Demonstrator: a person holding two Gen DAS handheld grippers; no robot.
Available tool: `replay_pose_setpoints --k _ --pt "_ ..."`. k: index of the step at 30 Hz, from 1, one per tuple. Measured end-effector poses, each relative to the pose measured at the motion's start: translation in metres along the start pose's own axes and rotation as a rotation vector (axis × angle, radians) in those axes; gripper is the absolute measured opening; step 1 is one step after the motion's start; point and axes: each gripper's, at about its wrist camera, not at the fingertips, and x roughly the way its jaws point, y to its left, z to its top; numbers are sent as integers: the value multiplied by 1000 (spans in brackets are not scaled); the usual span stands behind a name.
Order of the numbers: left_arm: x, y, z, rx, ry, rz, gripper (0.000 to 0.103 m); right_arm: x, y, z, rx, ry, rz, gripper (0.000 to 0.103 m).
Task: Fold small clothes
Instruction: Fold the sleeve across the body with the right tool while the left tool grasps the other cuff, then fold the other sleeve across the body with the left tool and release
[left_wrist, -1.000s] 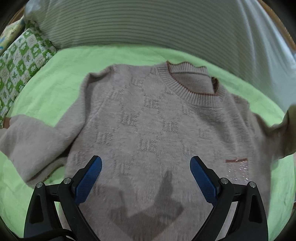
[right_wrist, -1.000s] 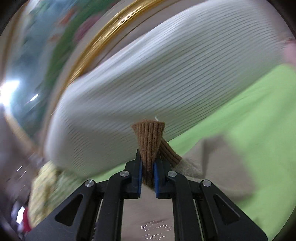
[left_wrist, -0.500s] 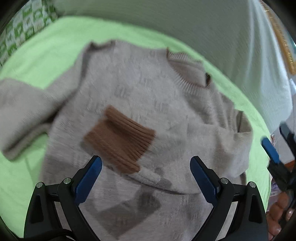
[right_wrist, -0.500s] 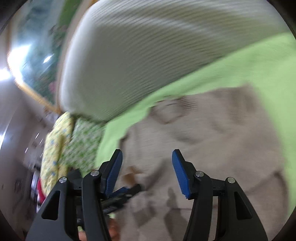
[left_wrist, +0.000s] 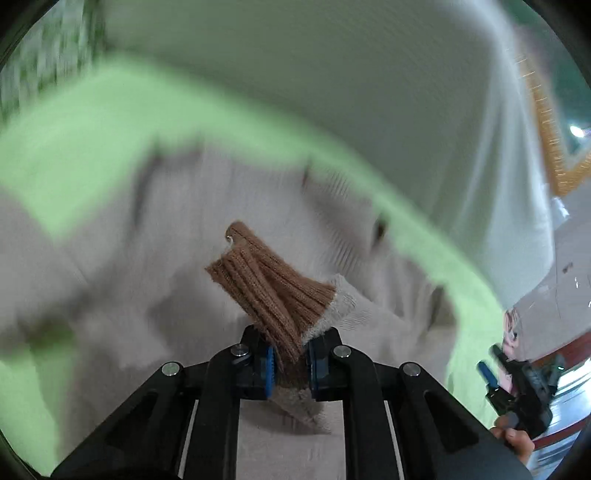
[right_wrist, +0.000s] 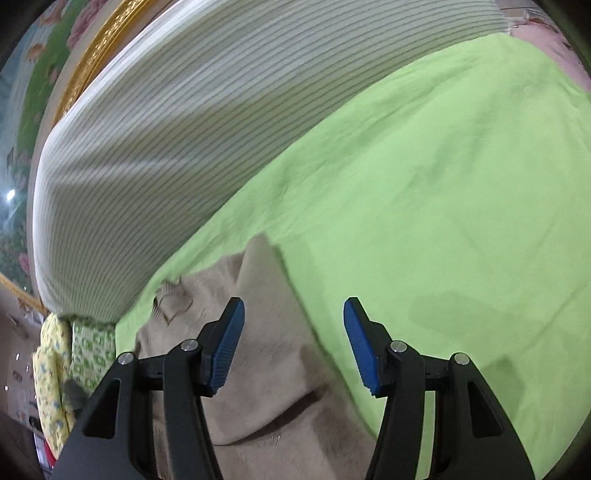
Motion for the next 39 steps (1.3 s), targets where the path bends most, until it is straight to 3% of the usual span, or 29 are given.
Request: replay_pose_setpoints --k 1,3,8,14,15,16,18,21,23,26,31,36,39 --pt "-18 3 5 23 -59 12 12 1 0 4 -6 -5 -6 57" --pt "-26 23 5 -2 -76 14 12 7 1 9 -20 0 -10 58" --pt "-1 61 -17 -43 26 55 12 43 13 5 -82 81 -24 58" --pt "5 60 -28 -15 34 83 12 102 40 -13 -230 209 -78 58" --pt "9 57 -27 -13 38 84 12 110 42 -17 -254 229 -86 46" --pt "7 56 -22 -13 36 73 12 116 48 -19 -305 245 -101 9" --pt "7 50 -18 4 33 37 12 115 55 -14 -339 249 -108 9" --pt "18 31 -13 68 15 -5 12 89 51 6 -356 169 -138 8" --pt "29 18 -11 129 6 1 13 85 39 15 -355 160 -183 7" --pt "55 13 -15 223 38 72 13 93 20 15 -336 175 -231 7" --pt "52 48 -16 170 54 90 25 94 20 8 -334 154 -247 7" --pt "31 77 -16 72 38 88 24 92 20 11 -300 166 -232 9" --pt "13 86 -18 44 15 136 22 79 23 15 -285 147 -252 13"
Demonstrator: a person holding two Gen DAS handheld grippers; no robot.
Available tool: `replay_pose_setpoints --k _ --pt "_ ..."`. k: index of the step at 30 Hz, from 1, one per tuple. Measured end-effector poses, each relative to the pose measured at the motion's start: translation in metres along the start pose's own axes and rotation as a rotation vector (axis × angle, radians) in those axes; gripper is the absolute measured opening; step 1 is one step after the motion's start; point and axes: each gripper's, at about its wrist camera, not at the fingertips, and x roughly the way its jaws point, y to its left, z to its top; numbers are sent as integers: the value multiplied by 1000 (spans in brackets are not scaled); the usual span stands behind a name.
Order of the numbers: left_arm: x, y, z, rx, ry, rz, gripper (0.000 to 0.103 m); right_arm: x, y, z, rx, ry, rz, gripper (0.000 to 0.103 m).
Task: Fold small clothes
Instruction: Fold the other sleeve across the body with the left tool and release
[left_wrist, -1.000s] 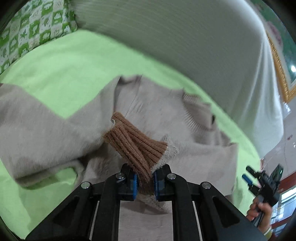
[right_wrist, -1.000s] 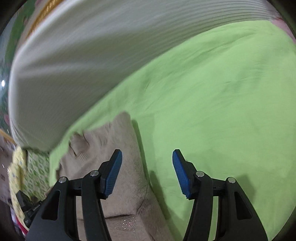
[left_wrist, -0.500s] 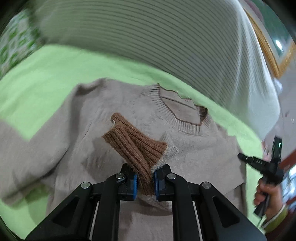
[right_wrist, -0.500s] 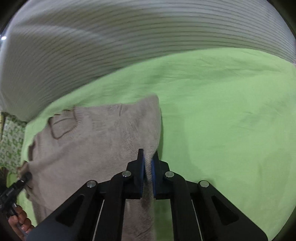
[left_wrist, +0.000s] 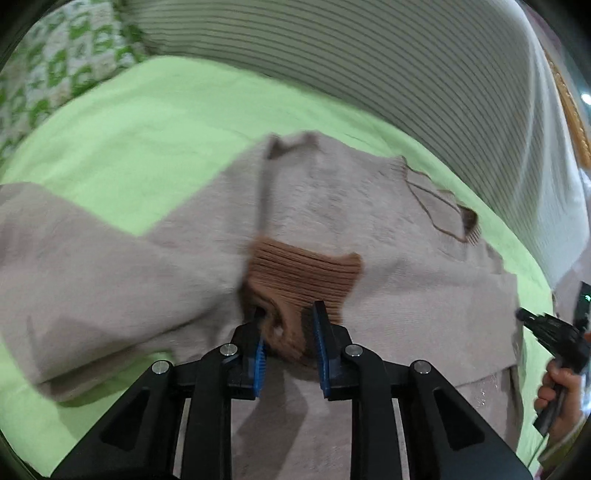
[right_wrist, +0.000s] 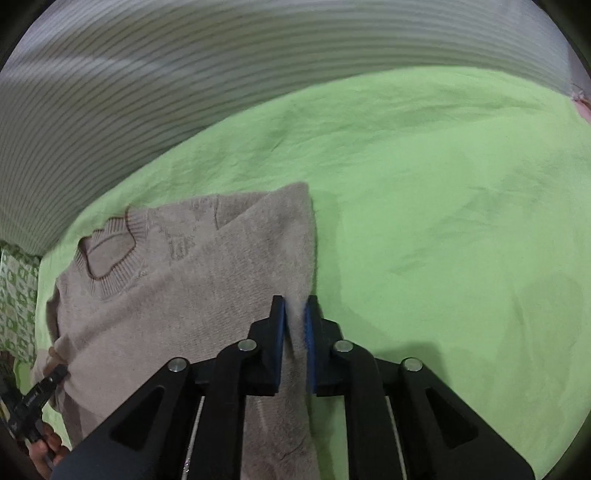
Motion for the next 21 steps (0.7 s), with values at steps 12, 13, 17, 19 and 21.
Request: replay_pose_setpoints --k 12,13,17,19,21 --pt "-90 86 -26 -225 -53 38 47 -48 70 -47 -106 -4 149 39" --pt "-95 102 -28 -256 -53 51 50 -50 76 -55 -119 5 161 39" --pt "-111 156 -29 -365 -78 134 58 -47 98 -80 -168 54 182 39" --pt "-119 184 -27 -425 -97 165 61 -46 104 -89 -176 75 193 39" --pt "-124 208 -18 -475 -123 194 66 -46 109 -98 -184 90 192 39"
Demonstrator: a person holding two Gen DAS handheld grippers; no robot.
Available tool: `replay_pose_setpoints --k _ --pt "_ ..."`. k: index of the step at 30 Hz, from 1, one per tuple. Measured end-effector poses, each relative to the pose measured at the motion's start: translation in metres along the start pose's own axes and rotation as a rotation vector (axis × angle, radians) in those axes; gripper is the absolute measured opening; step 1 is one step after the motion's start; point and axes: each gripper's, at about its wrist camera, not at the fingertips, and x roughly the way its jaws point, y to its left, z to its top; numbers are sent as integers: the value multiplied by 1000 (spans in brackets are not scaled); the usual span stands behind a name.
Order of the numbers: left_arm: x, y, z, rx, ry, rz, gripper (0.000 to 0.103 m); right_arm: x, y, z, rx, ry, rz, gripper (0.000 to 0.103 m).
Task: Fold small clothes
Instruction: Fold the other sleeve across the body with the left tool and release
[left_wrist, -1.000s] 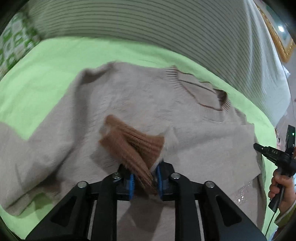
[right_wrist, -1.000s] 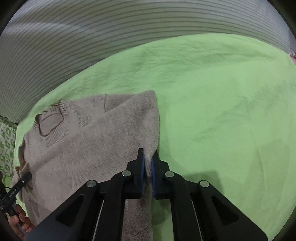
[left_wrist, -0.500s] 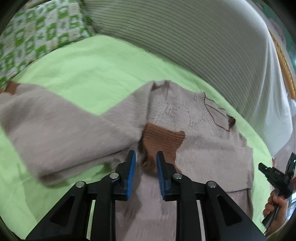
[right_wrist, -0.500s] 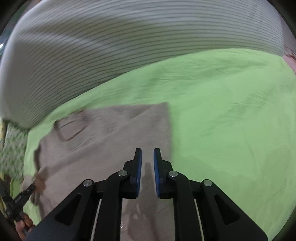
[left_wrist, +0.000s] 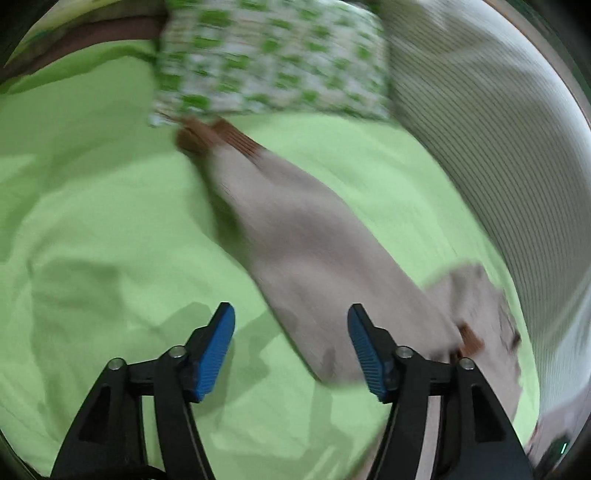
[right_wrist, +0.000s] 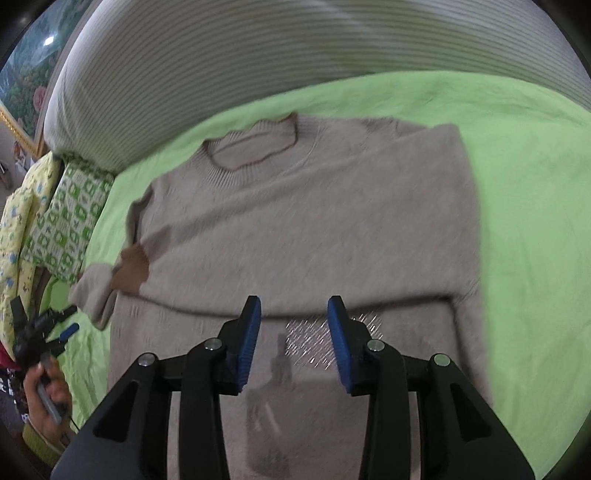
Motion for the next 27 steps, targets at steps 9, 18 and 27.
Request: replay_pose_setpoints --k 9,18,27 --pt "57 22 60 -93 46 52 68 4 11 -12 -11 45 12 39" --pt "3 -57 60 105 -63 -97 7 -10 -3 -12 4 9 -19 39" --pt "-72 -267 -39 576 -78 -469 7 -28 -23 -10 68 -36 -33 39"
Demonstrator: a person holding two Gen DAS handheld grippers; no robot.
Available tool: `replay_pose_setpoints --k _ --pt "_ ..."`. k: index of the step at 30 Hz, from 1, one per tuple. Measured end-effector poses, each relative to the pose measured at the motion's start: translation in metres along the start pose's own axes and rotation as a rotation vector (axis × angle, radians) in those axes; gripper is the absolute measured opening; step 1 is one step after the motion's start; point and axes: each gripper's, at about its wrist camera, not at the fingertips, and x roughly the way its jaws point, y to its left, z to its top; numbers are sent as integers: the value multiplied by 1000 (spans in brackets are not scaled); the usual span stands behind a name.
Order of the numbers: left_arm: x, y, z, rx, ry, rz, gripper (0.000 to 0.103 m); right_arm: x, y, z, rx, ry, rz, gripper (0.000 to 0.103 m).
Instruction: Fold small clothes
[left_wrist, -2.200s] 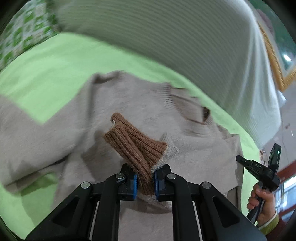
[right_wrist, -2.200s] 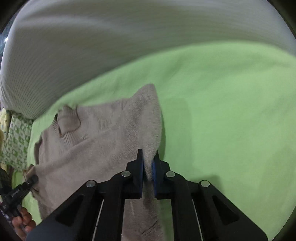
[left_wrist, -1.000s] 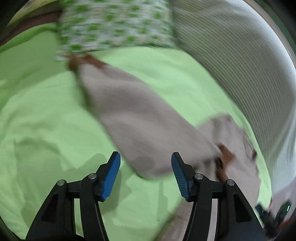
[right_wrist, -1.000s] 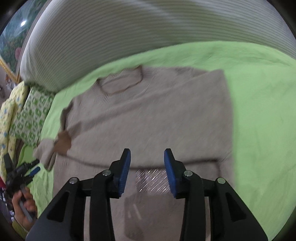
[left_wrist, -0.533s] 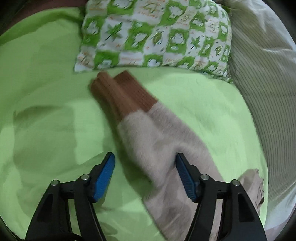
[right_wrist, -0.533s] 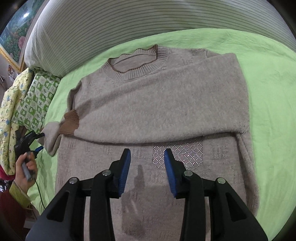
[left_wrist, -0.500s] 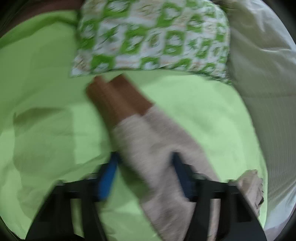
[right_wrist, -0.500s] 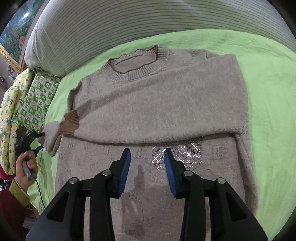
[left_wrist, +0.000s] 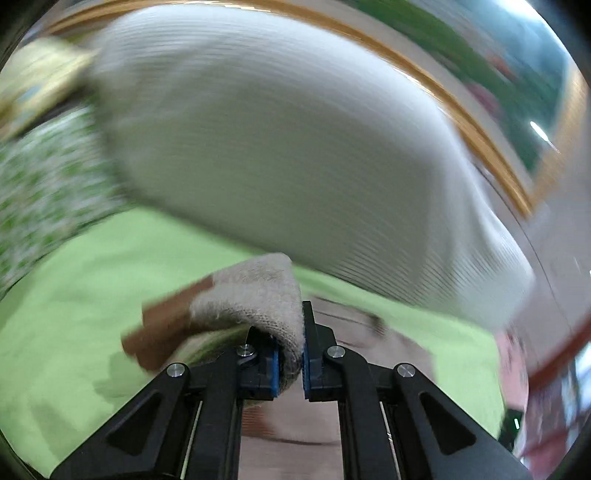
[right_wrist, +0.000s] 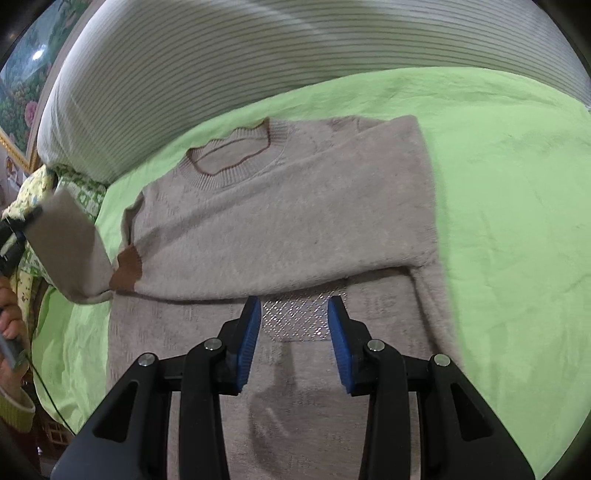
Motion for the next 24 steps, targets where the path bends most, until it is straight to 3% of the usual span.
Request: replay_pose_setpoints --k 4,6,10,14,18,24 --pt "48 -83 -39 182 107 -76 11 -5 -12 4 55 -17 -6 39" --pt "77 -108 -68 252 175 -78 21 -7 -19 6 86 -22 -17 39" --pt "103 -124 -120 345 298 -76 22 -10 -30 9 133 -27 -17 39" --pt "81 -111 -147 397 322 -46 40 -6 -32 13 139 -19 -8 39" --pt "37 -57 -157 376 293 51 56 8 -25 16 140 6 17 45" --pt "21 35 -168 264 350 258 57 30 -15 21 156 33 51 56"
